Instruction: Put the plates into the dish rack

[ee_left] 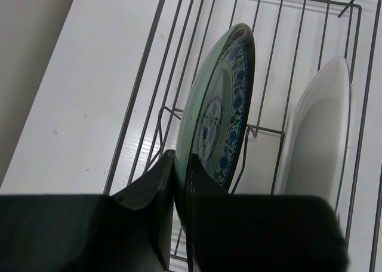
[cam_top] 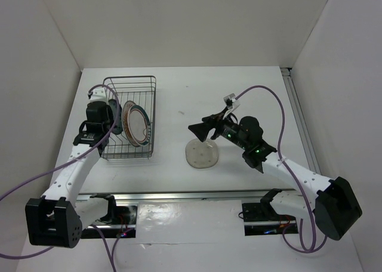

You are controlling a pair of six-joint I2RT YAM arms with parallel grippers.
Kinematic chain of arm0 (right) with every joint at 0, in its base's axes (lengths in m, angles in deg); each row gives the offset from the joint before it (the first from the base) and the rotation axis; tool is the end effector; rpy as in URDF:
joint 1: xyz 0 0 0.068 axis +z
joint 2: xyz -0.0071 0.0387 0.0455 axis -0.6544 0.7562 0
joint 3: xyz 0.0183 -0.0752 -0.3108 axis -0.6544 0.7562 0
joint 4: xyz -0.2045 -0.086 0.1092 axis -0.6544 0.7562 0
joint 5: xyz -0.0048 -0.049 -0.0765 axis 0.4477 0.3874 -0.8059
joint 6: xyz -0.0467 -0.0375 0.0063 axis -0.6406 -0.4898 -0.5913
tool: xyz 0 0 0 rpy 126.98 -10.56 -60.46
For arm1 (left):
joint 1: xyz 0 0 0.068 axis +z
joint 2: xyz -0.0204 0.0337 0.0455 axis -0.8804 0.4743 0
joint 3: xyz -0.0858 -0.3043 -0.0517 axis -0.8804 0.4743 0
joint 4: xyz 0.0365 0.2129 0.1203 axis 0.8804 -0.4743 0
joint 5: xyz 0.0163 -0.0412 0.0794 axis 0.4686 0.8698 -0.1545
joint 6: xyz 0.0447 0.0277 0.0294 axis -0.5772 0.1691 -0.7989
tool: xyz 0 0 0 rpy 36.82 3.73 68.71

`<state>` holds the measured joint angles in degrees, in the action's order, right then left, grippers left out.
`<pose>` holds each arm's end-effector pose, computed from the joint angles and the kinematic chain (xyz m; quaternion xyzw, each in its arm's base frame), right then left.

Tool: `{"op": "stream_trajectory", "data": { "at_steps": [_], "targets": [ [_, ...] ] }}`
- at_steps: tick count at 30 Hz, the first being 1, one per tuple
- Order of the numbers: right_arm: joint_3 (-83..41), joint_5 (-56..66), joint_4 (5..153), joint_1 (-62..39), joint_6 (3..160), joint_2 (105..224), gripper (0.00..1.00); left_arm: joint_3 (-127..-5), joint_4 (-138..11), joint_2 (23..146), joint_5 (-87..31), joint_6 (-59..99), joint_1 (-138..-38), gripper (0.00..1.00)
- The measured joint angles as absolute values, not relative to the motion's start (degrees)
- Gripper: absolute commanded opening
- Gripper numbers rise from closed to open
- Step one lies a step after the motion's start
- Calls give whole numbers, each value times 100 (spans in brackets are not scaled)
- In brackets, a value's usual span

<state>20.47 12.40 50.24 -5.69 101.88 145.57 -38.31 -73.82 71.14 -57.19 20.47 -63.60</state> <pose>0.1743 0.1371 0.3348 -0.1428 0.6924 0.4424 0.5518 0.2133 0.0091 0.3290 -0.1691 0.8200 0.0915 0.5391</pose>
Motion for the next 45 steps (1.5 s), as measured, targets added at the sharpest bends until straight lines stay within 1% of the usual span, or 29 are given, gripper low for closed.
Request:
{"op": "stream_trajectory", "data": {
  "at_steps": [1, 2, 5, 7, 9, 10, 12, 13, 14, 17, 19, 23, 25, 27, 30, 34, 35, 37, 38, 39, 45],
  "targets": [
    [2047, 1243, 5026, -576, 10188, 14557, 100, -3831, -7380, 7114, -5719, 2073, -6358, 23],
    [2047, 1240, 5028, -578, 10188, 14557, 100, -3831, -7385, 7114, -5719, 2091, -6358, 38],
    [2086, 1238, 5026, -578, 10188, 14552, 100, -3831, -7404, 7114, -5745, 2119, -6358, 53],
    [2132, 1197, 5050, -578, 10188, 14550, 100, -3831, -7409, 7116, -5771, 2178, -6358, 66],
    [2171, 1147, 5056, -578, 10186, 14541, 100, -3831, -7422, 7114, -5782, 2233, -6358, 68],
    [2195, 1114, 5067, -578, 10186, 14520, 100, -3831, -7422, 7114, -5787, 2248, -6358, 75],
    [2219, 1033, 5144, -578, 10186, 14458, 100, -3831, -7437, 7111, -5804, 2261, -6358, 82],
    [2219, 954, 5209, -578, 10186, 14428, 100, -3835, -7465, 7101, -5815, 2281, -6358, 88],
    [2219, 827, 5301, -578, 10192, 14395, 100, -3859, -7544, 7083, -5826, 2335, -6358, 100],
    [2213, 283, 5749, -578, 10277, 14353, 100, -4062, -7870, 6937, -5815, 2556, -6358, 100],
    [2213, -228, 6243, -587, 10476, 14364, 100, -4272, -8021, 6707, -5570, 2740, -6356, 100],
    [2265, -829, 6879, -641, 10715, 14683, 100, -4453, -7894, 5855, -4407, 3013, -6334, 100],
    [2316, -941, 7074, -676, 10765, 14924, 97, -4456, -7747, 5418, -3758, 3083, -6345, 100],
    [2366, -969, 7192, -694, 10795, 15160, 94, -4469, -7653, 5147, -3210, 3131, -6358, 100],
    [2434, -939, 7279, -814, 10798, 15477, 93, -4512, -7607, 5026, -2663, 3131, -6362, 100],
    [2532, -775, 7281, -1083, 10819, 15938, 80, -4512, -7638, 5094, -2357, 3131, -6365, 100],
    [2563, -709, 7270, -1111, 10824, 15993, 71, -4512, -7669, 5127, -2349, 3131, -6365, 100],
    [2678, -578, 7168, -1219, 10833, 16100, 62, -4512, -7745, 5149, -2349, 3131, -6365, 100],
    [2687, -486, 7144, -1260, 10830, 16117, 59, -4515, -7776, 5144, -2351, 3131, -6365, 100],
    [2709, -429, 7076, -1288, 10837, 16154, 52, -4517, -7789, 5136, -2353, 3131, -6365, 100],
    [2869, 159, 6488, -1354, 10881, 16329, 51, -4558, -7859, 5122, -2377, 3131, -6365, 100]
  ]
}}
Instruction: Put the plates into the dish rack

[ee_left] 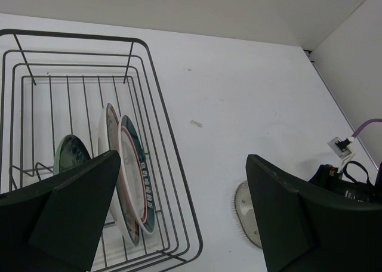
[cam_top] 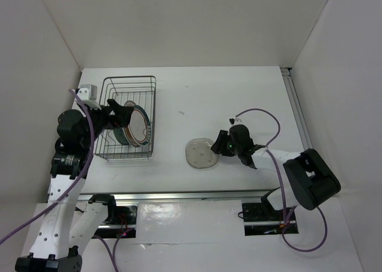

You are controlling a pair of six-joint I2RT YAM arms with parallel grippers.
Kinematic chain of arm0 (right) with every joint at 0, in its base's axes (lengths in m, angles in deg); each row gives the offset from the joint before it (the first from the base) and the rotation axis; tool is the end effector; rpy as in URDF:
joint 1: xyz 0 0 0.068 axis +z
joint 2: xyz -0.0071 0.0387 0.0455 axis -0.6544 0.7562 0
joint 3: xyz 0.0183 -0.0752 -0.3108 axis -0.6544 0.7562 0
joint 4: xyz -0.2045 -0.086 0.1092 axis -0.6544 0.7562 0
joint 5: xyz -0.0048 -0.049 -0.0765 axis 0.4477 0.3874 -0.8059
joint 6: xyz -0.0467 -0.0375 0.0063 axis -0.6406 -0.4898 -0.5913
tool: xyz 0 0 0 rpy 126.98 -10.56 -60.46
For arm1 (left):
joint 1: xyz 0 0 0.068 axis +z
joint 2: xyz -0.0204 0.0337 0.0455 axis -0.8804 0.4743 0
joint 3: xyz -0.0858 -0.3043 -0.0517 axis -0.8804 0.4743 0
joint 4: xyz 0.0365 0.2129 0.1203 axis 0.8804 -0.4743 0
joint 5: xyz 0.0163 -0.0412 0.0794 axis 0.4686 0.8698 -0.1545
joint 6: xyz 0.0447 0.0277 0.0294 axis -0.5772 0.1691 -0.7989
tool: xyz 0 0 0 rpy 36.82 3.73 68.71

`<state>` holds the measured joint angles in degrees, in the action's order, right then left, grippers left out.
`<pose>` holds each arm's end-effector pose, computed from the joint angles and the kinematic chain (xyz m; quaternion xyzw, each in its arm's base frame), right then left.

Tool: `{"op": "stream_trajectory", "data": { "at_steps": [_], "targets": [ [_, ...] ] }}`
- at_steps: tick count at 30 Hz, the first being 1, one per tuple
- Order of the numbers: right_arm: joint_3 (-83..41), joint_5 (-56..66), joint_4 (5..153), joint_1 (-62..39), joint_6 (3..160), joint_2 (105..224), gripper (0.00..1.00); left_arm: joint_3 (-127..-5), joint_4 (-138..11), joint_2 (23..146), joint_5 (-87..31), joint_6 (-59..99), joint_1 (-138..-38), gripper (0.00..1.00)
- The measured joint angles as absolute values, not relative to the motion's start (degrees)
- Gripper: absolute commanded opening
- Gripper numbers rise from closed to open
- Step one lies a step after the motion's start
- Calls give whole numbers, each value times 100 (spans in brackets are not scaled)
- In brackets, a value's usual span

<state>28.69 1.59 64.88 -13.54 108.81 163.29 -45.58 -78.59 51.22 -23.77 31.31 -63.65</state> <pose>0.2100 0.1124 0.1937 0.0368 0.9071 0.2431 0.3417 0.1191 -0.0134 0.4148 -0.0572 0.7234 -0.2215 0.6514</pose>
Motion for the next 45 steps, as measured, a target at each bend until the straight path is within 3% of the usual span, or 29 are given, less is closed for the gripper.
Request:
{"op": "stream_trajectory", "data": {
  "at_steps": [1, 2, 4, 9, 15, 27, 33, 45],
  "targets": [
    [2869, 222, 6451, -1354, 10883, 16349, 49, -4558, -7872, 5125, -2377, 3131, -6365, 100],
    [2869, 268, 6416, -1356, 10883, 16371, 40, -4558, -7885, 5125, -2379, 3131, -6365, 100],
    [2882, 349, 6381, -1354, 10907, 16432, 36, -4561, -7911, 5125, -2379, 3131, -6365, 100],
    [2888, 325, 6302, -1356, 10983, 16594, 0, -4587, -7951, 5206, -2408, 3137, -6365, 100],
    [2571, 462, 6293, -1452, 11132, 16922, 0, -4668, -7948, 5509, -2150, 3151, -6365, 100],
    [366, 336, 6486, -1428, 11501, 16784, 0, -4672, -7336, 6467, 292, 3498, -6369, 99],
    [-294, 421, 6302, -908, 11451, 16863, 0, -4672, -7395, 6718, 344, 3614, -6371, 98],
    [-244, 1007, 5732, -622, 11591, 17016, 0, -4672, -7435, 6788, 134, 3616, -6371, 92]
  ]
}}
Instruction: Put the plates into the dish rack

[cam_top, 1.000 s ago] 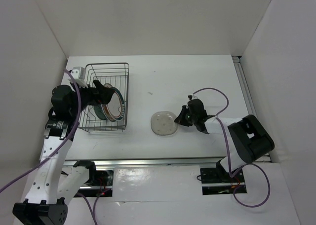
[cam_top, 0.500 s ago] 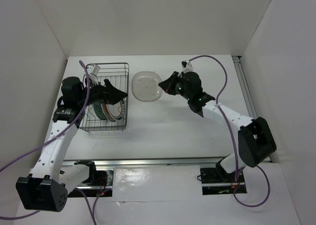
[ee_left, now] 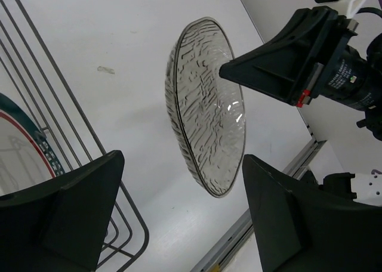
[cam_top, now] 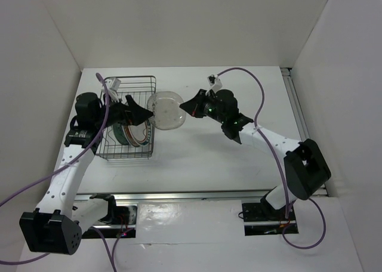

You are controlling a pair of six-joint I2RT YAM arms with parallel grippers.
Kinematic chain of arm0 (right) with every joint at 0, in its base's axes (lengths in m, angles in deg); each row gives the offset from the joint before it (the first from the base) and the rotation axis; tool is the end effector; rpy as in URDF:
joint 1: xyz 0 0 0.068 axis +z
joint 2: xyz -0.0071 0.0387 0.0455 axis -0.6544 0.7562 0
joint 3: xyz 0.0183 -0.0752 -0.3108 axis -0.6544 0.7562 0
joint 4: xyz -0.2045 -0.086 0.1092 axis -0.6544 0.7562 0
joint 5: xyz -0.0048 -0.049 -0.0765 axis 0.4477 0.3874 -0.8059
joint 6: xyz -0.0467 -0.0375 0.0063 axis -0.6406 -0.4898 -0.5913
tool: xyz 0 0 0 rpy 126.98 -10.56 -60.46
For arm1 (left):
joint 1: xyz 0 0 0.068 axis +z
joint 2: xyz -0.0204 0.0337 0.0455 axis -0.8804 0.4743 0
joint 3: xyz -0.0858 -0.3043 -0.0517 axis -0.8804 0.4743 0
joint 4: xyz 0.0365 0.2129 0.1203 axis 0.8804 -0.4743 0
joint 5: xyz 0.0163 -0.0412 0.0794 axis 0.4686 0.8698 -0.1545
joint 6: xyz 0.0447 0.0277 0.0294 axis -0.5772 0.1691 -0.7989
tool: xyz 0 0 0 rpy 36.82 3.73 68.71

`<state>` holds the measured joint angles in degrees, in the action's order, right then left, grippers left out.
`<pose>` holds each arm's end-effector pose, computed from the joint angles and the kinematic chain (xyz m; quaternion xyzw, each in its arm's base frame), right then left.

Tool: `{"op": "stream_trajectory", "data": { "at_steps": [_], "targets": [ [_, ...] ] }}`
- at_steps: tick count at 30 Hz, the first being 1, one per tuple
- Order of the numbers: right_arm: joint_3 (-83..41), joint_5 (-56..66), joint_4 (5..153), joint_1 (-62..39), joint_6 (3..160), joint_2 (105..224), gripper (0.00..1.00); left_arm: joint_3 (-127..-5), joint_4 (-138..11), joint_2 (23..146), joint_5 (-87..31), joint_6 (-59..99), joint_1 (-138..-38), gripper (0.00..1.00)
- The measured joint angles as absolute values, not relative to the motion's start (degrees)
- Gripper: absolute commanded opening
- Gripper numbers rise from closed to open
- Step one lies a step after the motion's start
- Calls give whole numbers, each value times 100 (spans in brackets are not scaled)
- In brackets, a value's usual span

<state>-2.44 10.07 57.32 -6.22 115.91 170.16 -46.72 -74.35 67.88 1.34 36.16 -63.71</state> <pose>0.2799 0.2055 0.3461 -0.0304 0.7570 0.4644 0.4586 0.1952 -0.0339 0.3909 0.0267 0.7733 -0.3928 0.4970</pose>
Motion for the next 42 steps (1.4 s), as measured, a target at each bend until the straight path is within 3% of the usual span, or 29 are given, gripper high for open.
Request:
{"op": "stream_trajectory", "data": {
  "at_steps": [1, 4, 5, 7, 12, 14, 15, 16, 17, 20, 22, 24, 25, 26, 28, 34, 42],
  "targets": [
    [-224, 1024, 5725, -611, 11595, 16981, 0, -4672, -7446, 6788, 97, 3614, -6371, 92],
    [-207, 1092, 5660, -567, 11617, 16922, 0, -4672, -7485, 6788, 5, 3640, -6371, 71],
    [-207, 1122, 5629, -548, 11626, 16913, 0, -4672, -7492, 6788, -16, 3647, -6371, 51],
    [-207, 1177, 5544, -515, 11633, 16911, 0, -4674, -7509, 6792, -36, 3686, -6371, 34],
    [-154, 1203, 5400, -464, 11657, 16913, 0, -4700, -7535, 6897, 36, 3715, -6371, 29],
    [-119, 1192, 5375, -464, 11683, 16913, 0, -4722, -7588, 6932, 45, 3699, -6369, 5],
    [-111, 1206, 5312, -464, 11709, 16913, 0, -4727, -7597, 6941, 5, 3706, -6358, 0],
    [-108, 1208, 5249, -456, 11709, 16913, 2, -4729, -7605, 6948, -16, 3728, -6340, 0],
    [-100, 1208, 5188, -447, 11702, 16913, 12, -4729, -7610, 6950, -30, 3736, -6330, 0],
    [7, 1278, 4962, -438, 11742, 16913, 19, -4742, -7610, 6924, -128, 3732, -6323, 0],
    [47, 1398, 4840, -421, 11807, 16913, 44, -4742, -7632, 6845, -270, 3706, -6325, 0],
    [53, 1542, 4726, -370, 11840, 16911, 78, -4742, -7645, 6696, -397, 3669, -6334, 0],
    [53, 1590, 4700, -344, 11888, 16908, 79, -4742, -7642, 6585, -460, 3607, -6338, 0],
    [53, 1630, 4685, -327, 11869, 16902, 91, -4740, -7642, 6449, -589, 3572, -6340, 0],
    [53, 1665, 4700, -307, 11871, 16882, 99, -4740, -7638, 6143, -805, 3507, -6349, 0],
    [56, 1621, 4871, -294, 11707, 16714, 99, -4886, -8025, 5356, -2303, 3240, -6393, 0],
    [250, 1647, 5120, -773, 11521, 16183, 99, -5870, -8685, 5074, -6287, 2670, -6391, 0]
  ]
}}
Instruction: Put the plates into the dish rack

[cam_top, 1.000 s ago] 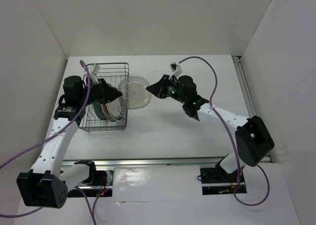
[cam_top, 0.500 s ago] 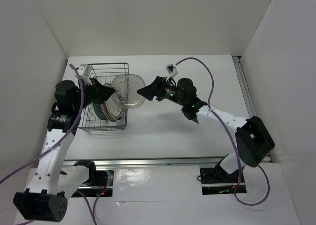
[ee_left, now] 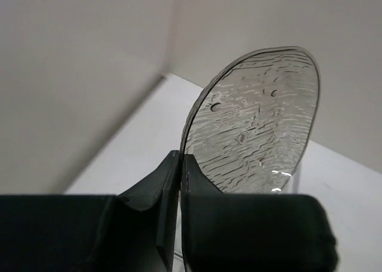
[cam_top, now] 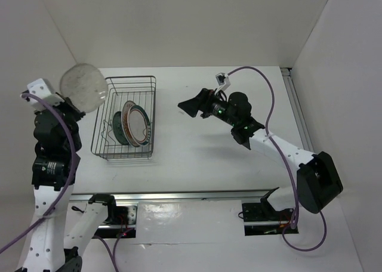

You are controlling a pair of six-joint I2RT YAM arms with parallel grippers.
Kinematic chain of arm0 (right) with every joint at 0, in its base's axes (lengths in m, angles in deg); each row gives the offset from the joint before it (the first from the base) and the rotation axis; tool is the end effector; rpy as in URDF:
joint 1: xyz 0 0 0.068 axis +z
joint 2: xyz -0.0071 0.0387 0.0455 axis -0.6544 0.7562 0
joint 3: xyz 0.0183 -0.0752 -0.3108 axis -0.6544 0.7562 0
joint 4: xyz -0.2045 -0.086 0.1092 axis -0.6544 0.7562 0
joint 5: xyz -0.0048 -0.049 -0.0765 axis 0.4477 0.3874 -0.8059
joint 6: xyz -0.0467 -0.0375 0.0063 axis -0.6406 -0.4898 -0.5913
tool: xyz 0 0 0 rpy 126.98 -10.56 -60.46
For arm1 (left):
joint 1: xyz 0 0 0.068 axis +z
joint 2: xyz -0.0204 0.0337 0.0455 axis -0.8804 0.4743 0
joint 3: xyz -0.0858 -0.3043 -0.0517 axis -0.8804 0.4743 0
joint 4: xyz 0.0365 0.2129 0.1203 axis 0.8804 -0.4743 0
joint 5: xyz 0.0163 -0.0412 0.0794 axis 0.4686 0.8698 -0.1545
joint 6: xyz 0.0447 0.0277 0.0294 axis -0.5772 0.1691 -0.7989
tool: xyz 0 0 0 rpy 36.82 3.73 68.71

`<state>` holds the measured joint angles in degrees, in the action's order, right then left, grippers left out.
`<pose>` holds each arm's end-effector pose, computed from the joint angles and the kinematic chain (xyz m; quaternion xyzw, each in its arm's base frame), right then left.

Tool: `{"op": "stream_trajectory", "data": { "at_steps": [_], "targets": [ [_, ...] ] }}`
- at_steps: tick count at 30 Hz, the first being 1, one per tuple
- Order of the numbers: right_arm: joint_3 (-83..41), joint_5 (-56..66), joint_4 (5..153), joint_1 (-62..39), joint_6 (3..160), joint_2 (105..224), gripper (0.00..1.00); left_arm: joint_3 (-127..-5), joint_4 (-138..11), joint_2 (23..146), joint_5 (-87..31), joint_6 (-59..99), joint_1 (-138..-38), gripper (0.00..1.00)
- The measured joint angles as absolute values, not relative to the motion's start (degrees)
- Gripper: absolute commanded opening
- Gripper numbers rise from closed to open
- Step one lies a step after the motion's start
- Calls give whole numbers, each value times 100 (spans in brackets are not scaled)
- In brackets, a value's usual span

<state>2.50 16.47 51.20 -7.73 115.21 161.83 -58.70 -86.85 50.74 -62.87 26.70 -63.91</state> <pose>0.2476 0.1792 0.3732 -0.0750 0.6986 0.5143 0.4918 0.0852 0.0170 0.4716 -0.2583 0.6450 0.0351 0.7184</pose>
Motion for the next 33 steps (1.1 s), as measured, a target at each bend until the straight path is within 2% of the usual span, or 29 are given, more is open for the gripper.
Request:
{"op": "stream_trajectory", "data": {
  "at_steps": [4, 8, 14, 24, 33],
  "targets": [
    [418, 1848, 5271, -1046, 11464, 16071, 99, -6316, -8770, 5494, -7822, 2488, -6382, 0],
    [777, 2051, 5378, -1304, 11436, 15835, 99, -6346, -9026, 6113, -8473, 2405, -6380, 0],
    [1188, 2384, 5347, -1636, 11525, 15433, 99, -6073, -9282, 6834, -8834, 2401, -6382, 0],
    [1284, 2810, 5301, -1918, 11587, 15313, 99, -5179, -9103, 6880, -9052, 2403, -6452, 0],
    [1382, 3066, 5174, -2121, 11606, 15304, 99, -4578, -8298, 6882, -9214, 2062, -6762, 0]
  ]
}}
